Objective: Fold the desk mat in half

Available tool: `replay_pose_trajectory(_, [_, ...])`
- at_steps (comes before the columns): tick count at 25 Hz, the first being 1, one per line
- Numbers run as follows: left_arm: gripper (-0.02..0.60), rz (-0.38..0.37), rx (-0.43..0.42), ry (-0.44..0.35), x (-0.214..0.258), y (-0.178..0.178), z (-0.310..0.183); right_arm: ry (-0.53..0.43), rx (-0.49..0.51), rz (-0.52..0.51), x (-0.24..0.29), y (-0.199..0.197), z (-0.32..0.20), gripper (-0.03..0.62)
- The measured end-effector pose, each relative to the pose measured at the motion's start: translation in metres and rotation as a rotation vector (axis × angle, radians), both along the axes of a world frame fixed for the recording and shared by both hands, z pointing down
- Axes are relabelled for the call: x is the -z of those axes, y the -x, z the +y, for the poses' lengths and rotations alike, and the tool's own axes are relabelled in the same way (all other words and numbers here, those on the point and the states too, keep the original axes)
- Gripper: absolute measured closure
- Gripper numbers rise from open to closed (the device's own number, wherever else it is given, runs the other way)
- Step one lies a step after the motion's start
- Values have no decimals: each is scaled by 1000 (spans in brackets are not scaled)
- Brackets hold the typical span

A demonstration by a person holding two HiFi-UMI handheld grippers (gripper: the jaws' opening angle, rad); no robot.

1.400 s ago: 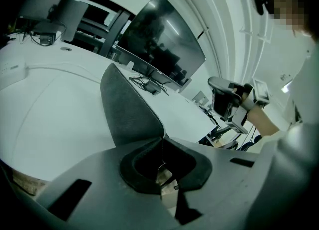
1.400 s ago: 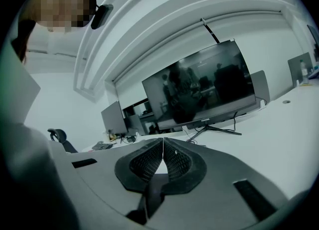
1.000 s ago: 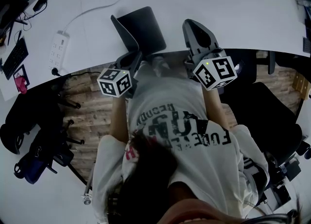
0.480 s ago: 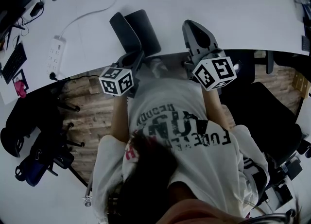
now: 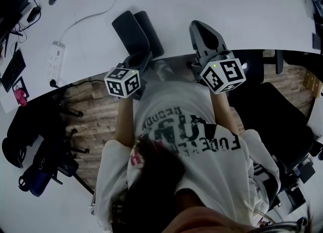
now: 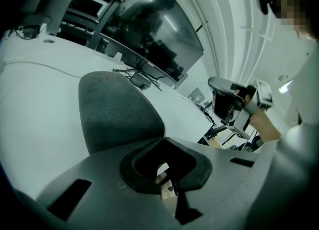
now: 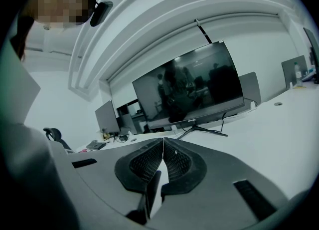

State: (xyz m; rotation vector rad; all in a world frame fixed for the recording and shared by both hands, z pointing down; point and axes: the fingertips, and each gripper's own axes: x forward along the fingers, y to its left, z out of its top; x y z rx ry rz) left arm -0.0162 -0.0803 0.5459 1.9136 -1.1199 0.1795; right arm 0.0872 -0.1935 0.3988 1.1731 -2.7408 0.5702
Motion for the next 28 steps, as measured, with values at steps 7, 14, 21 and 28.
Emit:
replay_pose_trajectory(7, [568,5,-23,9,-4,-13,-7,7,-16,7,-4,-10,0,594])
replay_pose_trajectory(14, [569,2,-52,28,-9,-30,-15,13,-38,11,-6,-21,0,594])
replay_pose_trajectory(21, [568,-36,-65,53,-20,-45,-24,20,-48,10,-9,-26,4,594])
replay_pose_trajectory(28, [569,-71,-87,87,-31,-62,-30,37,-60,-5,-11,-33,7,594])
